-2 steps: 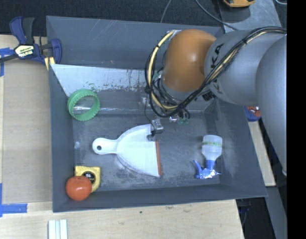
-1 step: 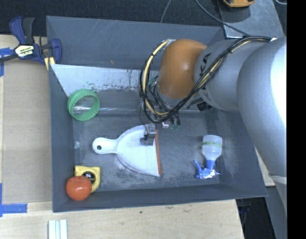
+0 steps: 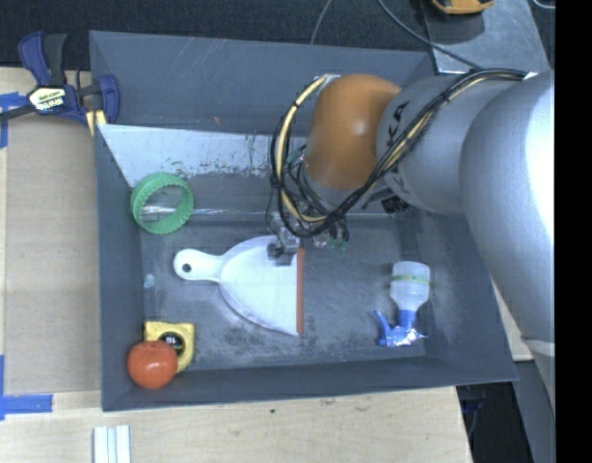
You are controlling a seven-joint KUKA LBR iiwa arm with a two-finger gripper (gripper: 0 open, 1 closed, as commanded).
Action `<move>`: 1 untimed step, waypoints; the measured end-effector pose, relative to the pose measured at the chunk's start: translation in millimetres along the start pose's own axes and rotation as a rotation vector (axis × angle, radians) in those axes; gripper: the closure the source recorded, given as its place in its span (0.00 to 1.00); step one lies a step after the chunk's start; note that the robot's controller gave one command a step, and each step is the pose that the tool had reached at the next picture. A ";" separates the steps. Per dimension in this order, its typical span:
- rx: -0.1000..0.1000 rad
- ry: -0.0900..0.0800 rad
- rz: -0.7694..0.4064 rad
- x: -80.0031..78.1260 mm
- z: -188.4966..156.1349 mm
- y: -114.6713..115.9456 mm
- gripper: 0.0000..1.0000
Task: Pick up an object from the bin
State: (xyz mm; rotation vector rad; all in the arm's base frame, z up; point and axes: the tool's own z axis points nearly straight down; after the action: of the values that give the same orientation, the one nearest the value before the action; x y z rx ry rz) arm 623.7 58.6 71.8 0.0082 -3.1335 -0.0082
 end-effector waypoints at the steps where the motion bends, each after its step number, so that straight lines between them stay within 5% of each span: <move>1: 0.001 -0.013 0.047 11.8 -168.9 -58.6 1.00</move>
Offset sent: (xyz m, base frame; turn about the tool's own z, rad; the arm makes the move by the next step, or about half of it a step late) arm -0.0126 -0.0571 0.1631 0.0436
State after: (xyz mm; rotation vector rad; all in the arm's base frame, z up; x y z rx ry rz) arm 613.5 -0.9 240.5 -0.0661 -3.1453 -0.0065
